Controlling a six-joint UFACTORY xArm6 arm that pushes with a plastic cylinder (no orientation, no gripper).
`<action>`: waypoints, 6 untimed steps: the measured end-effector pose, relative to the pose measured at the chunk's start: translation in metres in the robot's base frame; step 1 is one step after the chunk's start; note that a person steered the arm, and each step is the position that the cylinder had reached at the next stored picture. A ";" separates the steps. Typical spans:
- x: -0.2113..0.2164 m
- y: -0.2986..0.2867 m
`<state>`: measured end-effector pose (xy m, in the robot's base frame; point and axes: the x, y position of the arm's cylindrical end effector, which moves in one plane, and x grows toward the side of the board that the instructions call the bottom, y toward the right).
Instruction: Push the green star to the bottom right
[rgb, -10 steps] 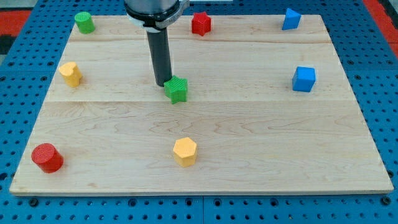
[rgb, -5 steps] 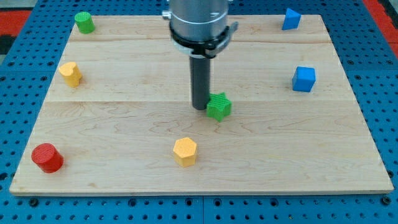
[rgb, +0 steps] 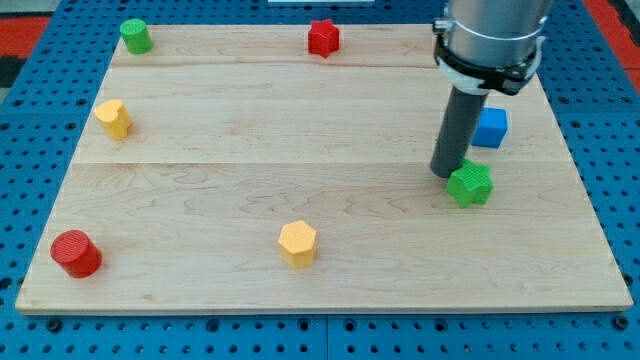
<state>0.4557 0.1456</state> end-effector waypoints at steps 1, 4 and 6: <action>0.000 0.010; 0.000 0.055; 0.002 0.056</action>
<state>0.4582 0.2011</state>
